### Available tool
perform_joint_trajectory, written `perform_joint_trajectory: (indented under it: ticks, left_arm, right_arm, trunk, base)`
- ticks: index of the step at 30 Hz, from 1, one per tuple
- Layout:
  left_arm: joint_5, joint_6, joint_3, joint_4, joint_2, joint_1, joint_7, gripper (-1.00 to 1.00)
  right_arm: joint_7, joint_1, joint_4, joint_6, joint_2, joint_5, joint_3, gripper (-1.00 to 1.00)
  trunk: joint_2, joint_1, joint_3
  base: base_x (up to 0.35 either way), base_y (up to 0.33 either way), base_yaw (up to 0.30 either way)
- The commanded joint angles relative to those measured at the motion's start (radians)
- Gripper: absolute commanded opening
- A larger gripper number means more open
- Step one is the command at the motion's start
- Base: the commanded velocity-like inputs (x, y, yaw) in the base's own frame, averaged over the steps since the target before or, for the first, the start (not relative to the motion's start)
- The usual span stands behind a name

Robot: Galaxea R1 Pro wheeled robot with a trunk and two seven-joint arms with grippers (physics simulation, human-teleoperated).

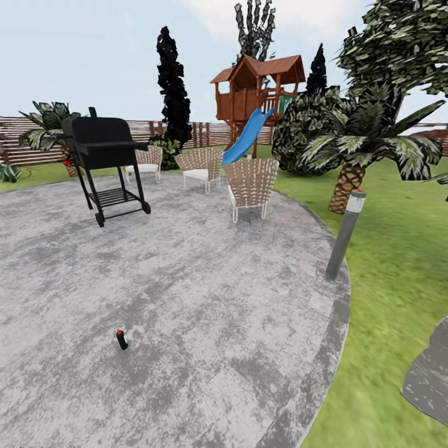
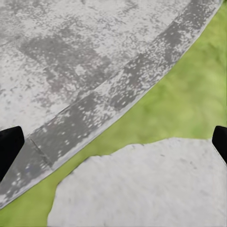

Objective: In the garden, pick up the pesticide atomizer on the floor and spray pesticide onto both trees until each tree trunk is fully covered.

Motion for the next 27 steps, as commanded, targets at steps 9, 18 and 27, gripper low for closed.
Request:
perform_joint_trajectory:
  ticks: [9, 18, 27]
  left_arm:
    - [0.001, -0.004, 0.001, 0.001, 0.000, 0.001, 0.002, 1.00]
    - [0.001, -0.004, 0.001, 0.001, 0.001, 0.001, 0.002, 1.00]
    - [0.001, -0.011, 0.001, 0.001, 0.001, 0.001, 0.002, 1.00]
  right_arm:
    - [0.000, 0.000, 0.001, -0.003, 0.000, 0.000, -0.001, 1.00]
    - [0.000, 0.000, 0.001, -0.003, 0.000, 0.000, -0.001, 1.00]
    - [0.000, 0.000, 0.001, -0.003, 0.000, 0.001, -0.001, 1.00]
  trunk:
    - [0.000, 0.000, -0.001]
    - [0.000, 0.000, -0.001]
    - [0.000, 0.000, -0.001]
  base:
    - [0.200, -0.228, 0.278]
    - [0.248, -0.185, 0.278]
    - [0.296, -0.122, 0.278]
